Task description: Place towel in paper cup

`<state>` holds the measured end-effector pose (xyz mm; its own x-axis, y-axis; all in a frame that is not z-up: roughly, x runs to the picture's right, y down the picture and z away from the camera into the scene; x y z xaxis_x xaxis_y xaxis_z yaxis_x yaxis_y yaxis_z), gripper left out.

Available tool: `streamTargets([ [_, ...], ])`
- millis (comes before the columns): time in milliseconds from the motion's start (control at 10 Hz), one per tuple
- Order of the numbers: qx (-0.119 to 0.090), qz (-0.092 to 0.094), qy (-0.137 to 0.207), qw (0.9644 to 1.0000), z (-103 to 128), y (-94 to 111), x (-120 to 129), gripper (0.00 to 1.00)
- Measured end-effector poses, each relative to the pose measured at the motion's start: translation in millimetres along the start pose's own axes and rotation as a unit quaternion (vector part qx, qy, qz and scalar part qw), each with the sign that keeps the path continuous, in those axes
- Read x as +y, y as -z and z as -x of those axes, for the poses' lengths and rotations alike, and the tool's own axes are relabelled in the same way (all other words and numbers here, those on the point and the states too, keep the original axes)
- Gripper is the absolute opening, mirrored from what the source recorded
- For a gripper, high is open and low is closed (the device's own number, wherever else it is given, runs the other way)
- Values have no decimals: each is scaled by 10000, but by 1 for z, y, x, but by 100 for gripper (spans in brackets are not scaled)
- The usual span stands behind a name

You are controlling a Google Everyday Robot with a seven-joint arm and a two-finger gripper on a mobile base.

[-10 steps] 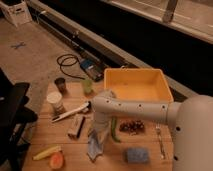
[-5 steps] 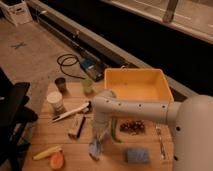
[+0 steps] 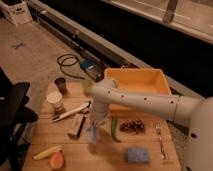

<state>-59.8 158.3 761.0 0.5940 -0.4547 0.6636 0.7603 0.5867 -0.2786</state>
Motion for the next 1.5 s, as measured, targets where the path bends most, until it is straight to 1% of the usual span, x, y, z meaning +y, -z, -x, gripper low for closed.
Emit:
streamTargets([
  [100,88,-163,51,9998,-7,16,-18,14],
  [200,147,-316,105,9993,-13,26,-34,14],
  [300,221,-525,151,9983,-22,37,-54,14],
  [400,289,-775,196,9964,-32,50,-79,14],
  [600,348,-1170,281,9921,-38,69,-113,14],
  [1200,351,-1177,274,9921,-39,68,-113,14],
  [1300,376,-1186,271,9919,-40,69,-113,14],
  [1400,468,-1265,323,9903,-42,73,-120,14],
  [1500,500,-1337,397,9890,-42,75,-131,14],
])
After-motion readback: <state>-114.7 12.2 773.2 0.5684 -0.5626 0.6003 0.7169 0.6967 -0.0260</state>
